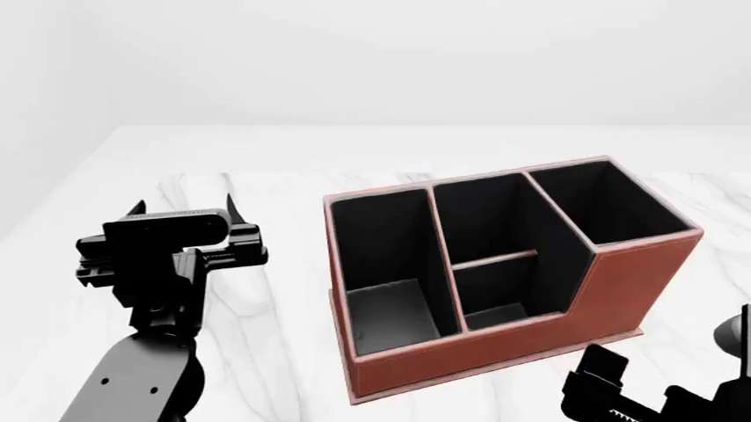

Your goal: Pick up the book and place it in the left compartment of the caddy.

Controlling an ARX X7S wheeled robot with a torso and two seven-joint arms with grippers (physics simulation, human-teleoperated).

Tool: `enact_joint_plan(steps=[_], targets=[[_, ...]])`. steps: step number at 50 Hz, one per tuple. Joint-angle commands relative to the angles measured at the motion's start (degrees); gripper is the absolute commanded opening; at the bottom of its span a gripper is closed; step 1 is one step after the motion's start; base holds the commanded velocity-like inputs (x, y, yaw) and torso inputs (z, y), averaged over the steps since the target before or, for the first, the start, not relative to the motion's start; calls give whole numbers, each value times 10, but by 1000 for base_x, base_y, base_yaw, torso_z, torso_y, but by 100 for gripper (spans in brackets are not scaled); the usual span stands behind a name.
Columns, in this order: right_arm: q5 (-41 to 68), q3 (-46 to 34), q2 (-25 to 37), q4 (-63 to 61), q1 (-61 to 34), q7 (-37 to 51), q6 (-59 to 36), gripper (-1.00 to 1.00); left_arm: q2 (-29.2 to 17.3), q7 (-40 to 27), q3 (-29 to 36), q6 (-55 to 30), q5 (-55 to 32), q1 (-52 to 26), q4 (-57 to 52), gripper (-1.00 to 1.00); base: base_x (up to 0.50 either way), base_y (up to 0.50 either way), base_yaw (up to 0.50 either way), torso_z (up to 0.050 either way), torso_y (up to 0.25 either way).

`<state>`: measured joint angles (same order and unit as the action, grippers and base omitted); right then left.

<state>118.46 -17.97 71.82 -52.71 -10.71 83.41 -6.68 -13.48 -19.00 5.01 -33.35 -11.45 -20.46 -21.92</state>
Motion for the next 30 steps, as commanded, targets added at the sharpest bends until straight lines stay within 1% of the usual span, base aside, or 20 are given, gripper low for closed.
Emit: enact_joint_plan(steps=[1,5,7,17,20,21,22,23,28,30], targets=[[-10,29,44,-33,99,4,90,100,0,-1,4,9,-1,-1,15,100,0,0,0,0,0],[-37,44,61,-49,178,-11,144,100,-2,-1,6,9,-1,-1,16,100,0,0,0,0,0],[-48,43,59,-47,198,-17,151,100,-2,-1,7,9,-1,0,14,100,0,0,0,0,0],[-48,57,80,-58,207,6,159,100,-4,-3,6,8,-4,-1,15,100,0,0,0,0,0],[-51,63,100,-62,209,25,158,100,-4,-4,6,10,-5,-1,18,100,0,0,0,0,0],[-59,64,113,-62,208,35,147,100,-5,-4,7,11,-5,-1,18,100,0,0,0,0,0],[-75,68,112,-63,211,40,154,100,-5,-4,6,11,-5,-1,19,100,0,0,0,0,0],[-46,67,123,-66,221,32,160,100,-5,-4,6,11,-5,-1,19,100,0,0,0,0,0],[-63,95,165,-73,277,30,213,100,-5,-6,5,14,-7,-2,24,100,0,0,0,0,0],[-60,132,158,-73,304,38,203,100,-5,-6,5,15,-7,-3,26,100,0,0,0,0,0]])
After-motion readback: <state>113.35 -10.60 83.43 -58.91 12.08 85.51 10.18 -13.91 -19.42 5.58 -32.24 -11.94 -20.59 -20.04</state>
